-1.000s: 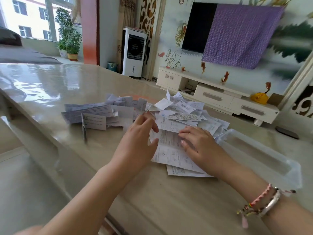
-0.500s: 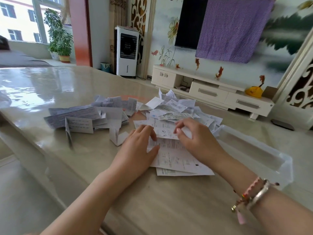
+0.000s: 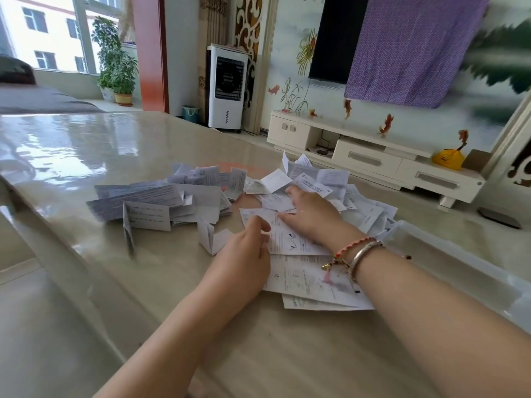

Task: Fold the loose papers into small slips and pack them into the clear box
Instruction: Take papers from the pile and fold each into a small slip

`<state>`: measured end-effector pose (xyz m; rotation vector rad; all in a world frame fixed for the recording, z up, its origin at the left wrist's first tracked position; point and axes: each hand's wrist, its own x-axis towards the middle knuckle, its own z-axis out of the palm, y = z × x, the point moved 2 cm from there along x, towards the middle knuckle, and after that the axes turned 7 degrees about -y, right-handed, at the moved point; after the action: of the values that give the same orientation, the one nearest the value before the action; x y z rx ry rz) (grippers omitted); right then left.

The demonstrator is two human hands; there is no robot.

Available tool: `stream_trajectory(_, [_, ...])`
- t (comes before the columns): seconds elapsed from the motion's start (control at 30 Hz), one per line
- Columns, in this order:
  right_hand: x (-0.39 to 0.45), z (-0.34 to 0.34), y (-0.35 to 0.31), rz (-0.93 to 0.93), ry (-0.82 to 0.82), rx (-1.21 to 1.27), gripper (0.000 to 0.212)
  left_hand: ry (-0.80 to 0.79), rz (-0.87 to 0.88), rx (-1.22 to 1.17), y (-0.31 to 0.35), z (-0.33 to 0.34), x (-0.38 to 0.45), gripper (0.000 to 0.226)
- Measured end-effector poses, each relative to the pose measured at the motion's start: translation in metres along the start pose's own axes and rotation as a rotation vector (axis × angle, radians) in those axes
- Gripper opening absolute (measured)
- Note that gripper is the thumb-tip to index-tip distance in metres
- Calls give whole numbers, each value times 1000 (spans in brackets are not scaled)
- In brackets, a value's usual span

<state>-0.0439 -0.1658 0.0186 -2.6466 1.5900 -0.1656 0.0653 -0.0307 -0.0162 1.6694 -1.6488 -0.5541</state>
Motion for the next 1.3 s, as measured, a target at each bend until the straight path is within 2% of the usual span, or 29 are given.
stream_trajectory(0.1, [-12, 1, 3, -47, 81, -17, 33, -10, -8, 18, 2, 1, 1, 29])
stream_trajectory(0.17, [-23, 1, 8, -73, 96, 4, 27, -21, -17, 24, 3, 3, 2, 30])
stream_trajectory(0.37, [-65, -6, 14, -139, 33, 170, 44, -25, -33, 13, 4, 4, 1, 35])
stream_trajectory(0.6, [-113, -2, 19, -168, 43, 254, 49, 65, -10, 37, 3, 1, 0, 41])
stream_trajectory(0.83, [-128, 0, 26, -214, 57, 358, 49, -40, 77, 145, 3, 7, -4, 70])
stream_trajectory(1.0, [-131, 2, 31, -255, 46, 413, 49, -60, 135, 189, -1, 7, -6, 66])
stream_trajectory(1.17, [-129, 9, 30, -293, 21, 350, 68, -18, 183, 252, 7, -2, -11, 55])
stream_trajectory(1.3, [-130, 12, 31, -315, -23, 288, 52, 10, 242, 238, 14, -1, -17, 44])
